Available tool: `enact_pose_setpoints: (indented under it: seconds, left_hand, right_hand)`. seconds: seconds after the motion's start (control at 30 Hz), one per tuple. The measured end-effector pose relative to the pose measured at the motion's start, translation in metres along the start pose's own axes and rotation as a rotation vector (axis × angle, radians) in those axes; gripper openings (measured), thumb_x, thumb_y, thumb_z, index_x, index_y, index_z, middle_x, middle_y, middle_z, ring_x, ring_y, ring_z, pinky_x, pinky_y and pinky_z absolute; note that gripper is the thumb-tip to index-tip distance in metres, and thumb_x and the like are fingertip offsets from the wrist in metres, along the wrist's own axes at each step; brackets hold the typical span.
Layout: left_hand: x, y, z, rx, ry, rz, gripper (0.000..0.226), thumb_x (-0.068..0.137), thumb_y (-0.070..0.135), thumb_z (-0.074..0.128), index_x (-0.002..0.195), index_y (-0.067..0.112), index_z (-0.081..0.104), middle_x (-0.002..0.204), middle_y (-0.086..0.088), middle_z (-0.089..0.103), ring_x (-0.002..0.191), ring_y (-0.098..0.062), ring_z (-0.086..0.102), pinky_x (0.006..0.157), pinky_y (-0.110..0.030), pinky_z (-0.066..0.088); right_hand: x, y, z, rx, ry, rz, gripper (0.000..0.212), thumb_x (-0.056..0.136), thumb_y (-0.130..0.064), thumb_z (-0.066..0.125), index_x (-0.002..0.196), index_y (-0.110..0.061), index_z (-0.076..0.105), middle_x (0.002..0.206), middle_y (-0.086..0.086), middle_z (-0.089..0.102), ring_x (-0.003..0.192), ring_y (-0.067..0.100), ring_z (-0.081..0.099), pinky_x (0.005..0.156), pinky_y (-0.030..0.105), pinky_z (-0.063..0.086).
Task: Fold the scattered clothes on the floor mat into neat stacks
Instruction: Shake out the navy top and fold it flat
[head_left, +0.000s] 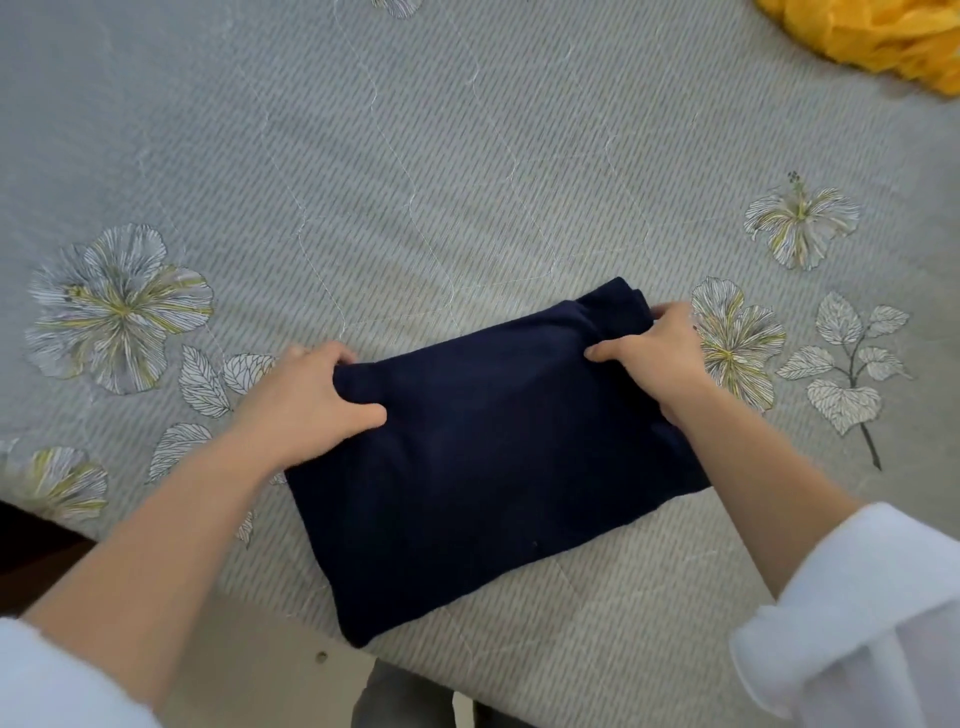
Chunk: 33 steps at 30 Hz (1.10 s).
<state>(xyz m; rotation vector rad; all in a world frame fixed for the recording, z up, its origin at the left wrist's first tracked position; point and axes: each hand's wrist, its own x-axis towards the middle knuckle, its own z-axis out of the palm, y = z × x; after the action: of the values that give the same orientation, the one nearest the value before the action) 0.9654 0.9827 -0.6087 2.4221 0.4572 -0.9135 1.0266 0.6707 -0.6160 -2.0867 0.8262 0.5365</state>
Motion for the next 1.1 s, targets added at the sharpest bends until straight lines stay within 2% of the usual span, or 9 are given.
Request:
enact_pose_setpoints:
  seconds: [0.1, 0.17, 0.27, 0.37, 0.5, 0.67, 0.83, 0.97, 1.1]
  left_hand:
    - [0.001, 0.01, -0.017, -0.052, -0.218, 0.023, 0.036, 0.052, 0.038, 0.065, 0.08, 0.014, 0.064, 0.068, 0.007, 0.066, 0.065, -0.013, 0.063, 0.062, -0.027, 0.049]
    - [-0.011, 0.019, -0.026, -0.104, -0.293, 0.049, 0.026, 0.059, 0.028, 0.066, 0.076, 0.007, 0.064, 0.061, 0.002, 0.063, 0.057, -0.013, 0.06, 0.057, -0.026, 0.043]
    - [-0.048, 0.032, -0.039, -0.095, -0.228, 0.14, 0.009, 0.063, 0.021, 0.067, 0.071, 0.017, 0.065, 0.059, 0.004, 0.063, 0.057, -0.013, 0.06, 0.054, -0.025, 0.042]
    - [-0.096, 0.048, -0.05, -0.038, -0.155, 0.247, 0.01, 0.069, 0.02, 0.073, 0.073, 0.024, 0.065, 0.068, 0.004, 0.067, 0.067, -0.012, 0.063, 0.059, -0.029, 0.047]
    - [-0.157, 0.076, -0.055, -0.015, -0.175, 0.416, 0.016, 0.075, 0.021, 0.076, 0.079, 0.034, 0.067, 0.078, 0.009, 0.065, 0.075, -0.005, 0.06, 0.062, -0.023, 0.042]
    - [-0.217, 0.135, -0.035, 0.136, -0.139, 0.684, 0.024, 0.08, 0.022, 0.075, 0.102, 0.024, 0.066, 0.093, 0.004, 0.06, 0.087, -0.014, 0.056, 0.077, -0.03, 0.044]
    - [-0.283, 0.217, 0.024, 0.188, -0.16, 0.922, 0.019, 0.078, 0.021, 0.075, 0.092, 0.028, 0.065, 0.087, 0.008, 0.06, 0.083, -0.011, 0.057, 0.074, -0.032, 0.045]
    - [-0.36, 0.284, 0.101, 0.259, -0.218, 1.095, 0.017, 0.081, 0.025, 0.072, 0.091, 0.035, 0.062, 0.088, 0.013, 0.059, 0.083, -0.006, 0.056, 0.069, -0.024, 0.04]
    - [-0.444, 0.341, 0.199, 0.348, -0.296, 1.242, 0.017, 0.083, 0.023, 0.067, 0.098, 0.031, 0.064, 0.091, 0.014, 0.058, 0.081, -0.003, 0.055, 0.066, -0.02, 0.04]
  right_hand:
    - [-0.011, -0.003, -0.014, 0.171, -0.151, 0.105, 0.035, 0.061, -0.005, 0.078, 0.095, -0.006, 0.068, 0.087, 0.013, 0.074, 0.073, 0.028, 0.071, 0.061, 0.034, 0.057]
    - [-0.027, 0.0, -0.031, 0.252, -0.227, 0.134, 0.023, 0.061, -0.004, 0.077, 0.083, -0.008, 0.072, 0.079, 0.012, 0.074, 0.071, 0.03, 0.072, 0.062, 0.04, 0.059]
    - [-0.062, 0.014, -0.062, 0.35, -0.228, 0.098, 0.019, 0.063, -0.005, 0.077, 0.08, -0.011, 0.074, 0.083, 0.011, 0.075, 0.077, 0.029, 0.072, 0.071, 0.043, 0.059]
    - [-0.108, 0.04, -0.096, 0.413, -0.199, 0.093, 0.021, 0.066, -0.008, 0.078, 0.087, -0.013, 0.074, 0.089, 0.007, 0.075, 0.086, 0.027, 0.071, 0.077, 0.041, 0.055]
    - [-0.181, 0.082, -0.145, 0.49, -0.096, 0.068, 0.022, 0.069, -0.01, 0.079, 0.09, -0.017, 0.074, 0.092, 0.006, 0.075, 0.091, 0.024, 0.07, 0.078, 0.037, 0.051]
    - [-0.272, 0.139, -0.215, 0.507, 0.038, 0.027, 0.015, 0.077, -0.011, 0.076, 0.079, -0.026, 0.074, 0.079, -0.005, 0.075, 0.081, 0.009, 0.069, 0.068, 0.024, 0.048]
    - [-0.353, 0.231, -0.295, 0.609, 0.275, -0.019, 0.023, 0.077, -0.011, 0.076, 0.075, -0.033, 0.072, 0.074, -0.013, 0.073, 0.068, -0.002, 0.067, 0.051, 0.01, 0.048]
    - [-0.426, 0.327, -0.351, 0.703, 0.433, -0.008, 0.02, 0.077, -0.013, 0.076, 0.084, -0.03, 0.071, 0.077, -0.013, 0.074, 0.073, 0.003, 0.069, 0.062, 0.022, 0.052]
    - [-0.503, 0.43, -0.399, 0.769, 0.629, 0.038, 0.021, 0.075, -0.007, 0.076, 0.086, -0.024, 0.071, 0.079, -0.006, 0.074, 0.076, 0.01, 0.069, 0.063, 0.025, 0.053]
